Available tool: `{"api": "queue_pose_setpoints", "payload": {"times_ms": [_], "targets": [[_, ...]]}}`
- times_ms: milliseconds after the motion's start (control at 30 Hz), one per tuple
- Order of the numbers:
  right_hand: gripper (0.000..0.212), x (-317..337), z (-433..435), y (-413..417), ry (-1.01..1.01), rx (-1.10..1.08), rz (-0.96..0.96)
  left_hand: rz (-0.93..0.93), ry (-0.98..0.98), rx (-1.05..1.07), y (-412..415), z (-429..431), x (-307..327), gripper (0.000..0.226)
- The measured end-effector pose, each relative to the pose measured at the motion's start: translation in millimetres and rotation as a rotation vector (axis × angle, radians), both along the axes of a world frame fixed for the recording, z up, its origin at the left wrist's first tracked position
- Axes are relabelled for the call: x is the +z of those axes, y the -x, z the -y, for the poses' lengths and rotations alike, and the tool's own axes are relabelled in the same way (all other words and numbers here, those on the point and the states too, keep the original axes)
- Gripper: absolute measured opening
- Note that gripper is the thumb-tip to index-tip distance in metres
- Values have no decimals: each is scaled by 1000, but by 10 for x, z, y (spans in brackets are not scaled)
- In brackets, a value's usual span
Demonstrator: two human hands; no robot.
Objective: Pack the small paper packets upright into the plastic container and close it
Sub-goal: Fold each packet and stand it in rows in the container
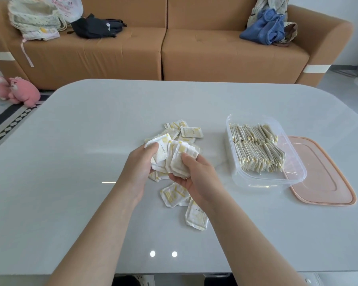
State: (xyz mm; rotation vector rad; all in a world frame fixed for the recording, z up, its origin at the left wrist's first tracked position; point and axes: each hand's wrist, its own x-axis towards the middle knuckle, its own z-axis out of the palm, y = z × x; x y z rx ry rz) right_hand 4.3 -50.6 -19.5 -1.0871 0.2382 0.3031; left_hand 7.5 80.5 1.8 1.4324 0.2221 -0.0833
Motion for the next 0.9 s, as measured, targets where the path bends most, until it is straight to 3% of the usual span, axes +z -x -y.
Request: {"api": "queue_pose_setpoints", "payload": {"times_ms": [133, 233, 400, 567, 733, 900], "targets": [[22, -21, -21, -22, 127, -49, 31, 91, -237, 145, 26, -136, -56, 15], [22, -21, -37, -6, 122, -23, 45, 91, -269, 181, 30, -184, -88, 6], [22, -23, -34, -10, 164, -72, 80, 14, -72, 252, 7, -111, -71, 2], [26, -7, 18, -30, 0, -123, 74, -43, 90, 403, -12, -112, -91, 7], [24, 27, 25, -24, -128, -94, 76, -56, 184, 261, -13, 20, -78, 5], [30, 34, 77, -34, -142, -91, 21, 2, 5, 144, 9, 73, -90, 5]]}}
